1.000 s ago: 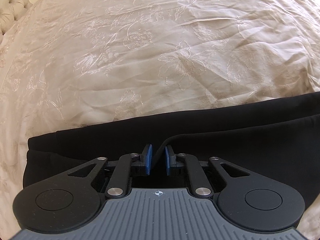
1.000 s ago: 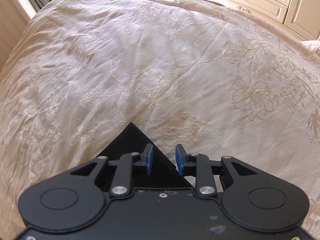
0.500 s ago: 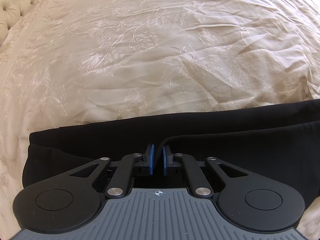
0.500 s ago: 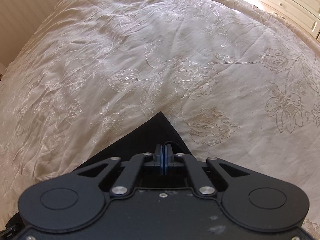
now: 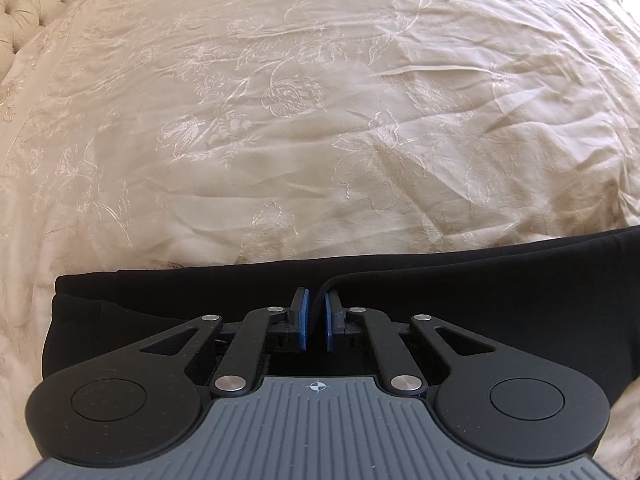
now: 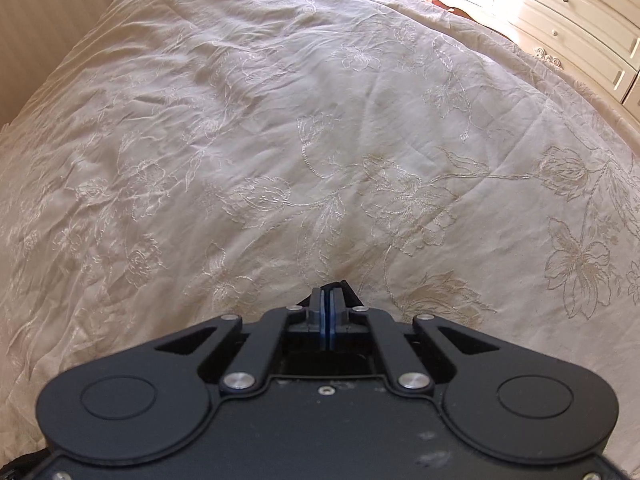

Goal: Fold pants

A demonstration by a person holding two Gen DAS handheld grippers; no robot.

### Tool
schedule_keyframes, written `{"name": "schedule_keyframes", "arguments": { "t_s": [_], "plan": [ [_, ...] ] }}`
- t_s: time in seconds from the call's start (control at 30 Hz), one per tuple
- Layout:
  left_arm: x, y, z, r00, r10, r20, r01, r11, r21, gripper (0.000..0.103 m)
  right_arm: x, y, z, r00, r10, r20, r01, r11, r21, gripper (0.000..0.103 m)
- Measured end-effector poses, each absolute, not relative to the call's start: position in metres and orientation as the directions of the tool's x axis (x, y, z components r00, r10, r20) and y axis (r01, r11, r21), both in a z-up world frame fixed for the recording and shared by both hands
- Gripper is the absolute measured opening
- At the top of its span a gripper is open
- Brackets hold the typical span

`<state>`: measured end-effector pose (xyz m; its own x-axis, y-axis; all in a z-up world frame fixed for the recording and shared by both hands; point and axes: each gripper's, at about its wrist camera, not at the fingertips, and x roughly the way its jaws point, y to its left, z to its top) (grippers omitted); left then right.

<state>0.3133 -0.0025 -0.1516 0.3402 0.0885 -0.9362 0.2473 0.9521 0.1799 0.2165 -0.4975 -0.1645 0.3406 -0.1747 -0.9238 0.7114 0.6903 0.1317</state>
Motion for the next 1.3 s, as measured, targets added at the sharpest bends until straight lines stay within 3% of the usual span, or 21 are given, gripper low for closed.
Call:
{"name": "schedule_keyframes", "arguments": {
  "t_s": [0.13, 0.23, 0.43, 0.63, 0.93, 1.3],
  "plan": [
    [0.324, -0.001, -0.156, 0.313, 0.084, -0.946, 0.242, 0.956, 0.165, 0.013, 0.214, -0.502, -0.180, 0.262, -0.173, -0.950, 0.753, 0.652, 0.089, 0.008],
    [0.333, 0.003, -0.147, 0.316, 0.060, -0.947, 0.228, 0.964, 0.137, 0.017, 0.211, -0.500, -0.178, 0.251, -0.189, -0.949, 0.756, 0.651, 0.070, 0.018],
    [0.351, -0.002, -0.116, 0.416, 0.102, -0.904, 0.234, 0.948, 0.214, 0.021, 0.202, -0.485, -0.155, 0.294, -0.256, -0.921, 0.736, 0.675, 0.048, 0.019],
    [0.339, 0.003, -0.080, 0.461, 0.103, -0.882, 0.193, 0.958, 0.213, 0.022, 0.184, -0.458, -0.110, 0.447, -0.274, -0.852, 0.681, 0.722, 0.125, 0.019],
    [0.248, 0.023, -0.084, 0.374, 0.173, -0.911, 0.157, 0.956, 0.246, 0.022, 0.159, -0.383, -0.088, 0.566, -0.041, -0.823, 0.474, 0.833, 0.284, 0.022],
    [0.173, 0.070, -0.104, 0.269, 0.228, -0.936, 0.103, 0.959, 0.264, 0.022, 0.133, -0.259, -0.106, 0.470, 0.250, -0.847, 0.244, 0.885, 0.396, 0.022]
  ]
}}
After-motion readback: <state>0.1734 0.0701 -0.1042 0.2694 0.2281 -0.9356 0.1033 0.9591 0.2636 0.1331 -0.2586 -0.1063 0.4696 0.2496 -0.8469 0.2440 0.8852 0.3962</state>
